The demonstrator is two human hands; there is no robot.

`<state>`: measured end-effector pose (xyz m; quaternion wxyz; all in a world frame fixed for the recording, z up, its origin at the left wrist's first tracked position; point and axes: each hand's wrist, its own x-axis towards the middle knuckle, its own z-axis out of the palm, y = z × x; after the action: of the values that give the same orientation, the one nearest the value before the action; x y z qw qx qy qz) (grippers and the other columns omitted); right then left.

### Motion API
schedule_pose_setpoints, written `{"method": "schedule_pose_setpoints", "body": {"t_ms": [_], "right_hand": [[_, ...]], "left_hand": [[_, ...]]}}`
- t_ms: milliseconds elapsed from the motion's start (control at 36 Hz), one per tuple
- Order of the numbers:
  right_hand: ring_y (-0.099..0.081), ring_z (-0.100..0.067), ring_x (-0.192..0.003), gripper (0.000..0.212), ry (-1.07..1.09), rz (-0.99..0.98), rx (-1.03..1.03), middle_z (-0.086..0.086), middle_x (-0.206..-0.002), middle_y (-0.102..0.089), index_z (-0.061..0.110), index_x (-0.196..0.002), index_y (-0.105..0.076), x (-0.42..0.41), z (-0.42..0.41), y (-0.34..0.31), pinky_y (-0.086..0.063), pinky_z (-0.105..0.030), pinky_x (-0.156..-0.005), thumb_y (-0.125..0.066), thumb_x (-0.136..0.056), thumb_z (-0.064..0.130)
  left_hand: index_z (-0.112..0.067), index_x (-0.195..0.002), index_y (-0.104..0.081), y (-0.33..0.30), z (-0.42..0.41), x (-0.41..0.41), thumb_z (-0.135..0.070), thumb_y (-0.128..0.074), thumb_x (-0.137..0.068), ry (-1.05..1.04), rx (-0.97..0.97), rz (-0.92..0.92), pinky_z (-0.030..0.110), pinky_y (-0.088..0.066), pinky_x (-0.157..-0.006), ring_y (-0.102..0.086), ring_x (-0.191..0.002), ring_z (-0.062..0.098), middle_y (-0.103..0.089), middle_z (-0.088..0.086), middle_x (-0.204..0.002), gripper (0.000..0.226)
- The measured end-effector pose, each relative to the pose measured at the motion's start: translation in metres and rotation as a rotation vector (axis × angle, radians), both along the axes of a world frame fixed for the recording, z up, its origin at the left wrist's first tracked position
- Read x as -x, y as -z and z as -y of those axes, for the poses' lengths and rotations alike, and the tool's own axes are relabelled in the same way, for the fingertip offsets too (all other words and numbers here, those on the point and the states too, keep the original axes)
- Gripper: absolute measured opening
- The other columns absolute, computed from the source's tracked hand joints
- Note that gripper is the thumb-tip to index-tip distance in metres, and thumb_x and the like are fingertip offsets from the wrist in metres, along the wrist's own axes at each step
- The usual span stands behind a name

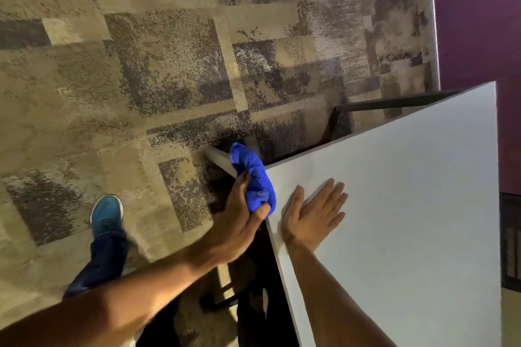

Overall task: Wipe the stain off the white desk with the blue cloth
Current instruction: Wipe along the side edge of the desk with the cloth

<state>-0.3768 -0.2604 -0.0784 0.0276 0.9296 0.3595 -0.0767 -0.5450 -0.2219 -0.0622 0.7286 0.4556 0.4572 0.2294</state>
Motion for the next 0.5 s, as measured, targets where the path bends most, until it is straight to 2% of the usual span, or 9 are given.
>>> {"method": "schedule_pose_setpoints", "body": {"t_ms": [28, 83, 139, 194, 250, 417, 500], "right_hand": [[0.007, -0.022, -0.153, 0.084, 0.002, 0.001, -0.009, -0.002, -0.168, 0.001, 0.021, -0.159, -0.007, -0.001, 0.001, 0.001, -0.005, -0.055, -0.122, -0.004, -0.092, 0.071], [0.005, -0.023, -0.154, 0.084, -0.001, 0.003, -0.017, -0.003, -0.168, -0.002, 0.019, -0.159, -0.009, -0.003, 0.001, 0.002, -0.006, -0.056, -0.121, -0.007, -0.093, 0.070], [0.005, -0.022, -0.154, 0.083, -0.003, 0.011, -0.013, -0.003, -0.168, -0.002, 0.019, -0.159, -0.009, -0.004, 0.001, 0.004, -0.006, -0.055, -0.122, -0.007, -0.093, 0.070], [0.006, -0.022, -0.153, 0.082, -0.009, 0.018, -0.008, -0.003, -0.168, -0.001, 0.020, -0.159, -0.008, -0.004, 0.001, 0.004, -0.005, -0.054, -0.122, -0.006, -0.094, 0.070], [0.006, -0.022, -0.153, 0.083, -0.016, 0.020, -0.008, -0.003, -0.168, 0.000, 0.019, -0.159, -0.008, -0.004, 0.002, 0.005, -0.005, -0.054, -0.122, -0.005, -0.094, 0.070], [0.008, -0.022, -0.153, 0.081, -0.034, 0.016, -0.009, -0.003, -0.168, 0.001, 0.018, -0.159, -0.006, -0.006, 0.004, 0.007, -0.004, -0.055, -0.122, -0.007, -0.095, 0.068], [0.007, -0.023, -0.153, 0.080, -0.041, 0.018, -0.018, -0.004, -0.168, 0.000, 0.018, -0.159, -0.007, -0.005, 0.004, 0.007, -0.005, -0.056, -0.122, -0.008, -0.095, 0.067]], "left_hand": [[-0.020, -0.151, -0.010, 0.000, 0.005, -0.012, -0.035, -0.051, -0.094, -0.064, 0.051, -0.051, 0.016, -0.022, -0.115, -0.026, -0.139, 0.003, -0.020, 0.003, -0.155, 0.071], [-0.004, -0.150, -0.015, -0.004, 0.007, -0.034, -0.024, -0.060, -0.091, -0.213, 0.064, -0.161, 0.010, -0.017, -0.112, -0.024, -0.134, 0.006, -0.019, 0.012, -0.152, 0.076], [0.004, -0.142, -0.026, -0.007, 0.006, -0.050, -0.027, -0.062, -0.087, -0.349, -0.048, -0.224, 0.022, -0.025, -0.112, -0.031, -0.130, 0.019, -0.027, 0.019, -0.145, 0.073], [0.003, -0.137, -0.033, -0.007, 0.004, -0.058, -0.031, -0.059, -0.087, -0.446, -0.107, -0.244, 0.038, -0.033, -0.109, -0.039, -0.125, 0.028, -0.034, 0.023, -0.139, 0.066], [0.002, -0.133, -0.038, -0.004, 0.001, -0.060, -0.029, -0.056, -0.088, -0.489, -0.130, -0.256, 0.048, -0.039, -0.105, -0.044, -0.120, 0.035, -0.040, 0.022, -0.133, 0.058], [-0.006, -0.116, -0.053, 0.012, -0.021, -0.045, -0.032, -0.050, -0.091, -0.263, -0.332, -0.356, 0.034, -0.041, -0.090, -0.047, -0.101, 0.025, -0.056, 0.011, -0.118, 0.036], [-0.008, -0.109, -0.056, 0.015, -0.037, -0.035, -0.030, -0.053, -0.092, -0.127, -0.459, -0.401, 0.040, -0.046, -0.082, -0.049, -0.093, 0.024, -0.058, 0.007, -0.105, 0.028]]}}
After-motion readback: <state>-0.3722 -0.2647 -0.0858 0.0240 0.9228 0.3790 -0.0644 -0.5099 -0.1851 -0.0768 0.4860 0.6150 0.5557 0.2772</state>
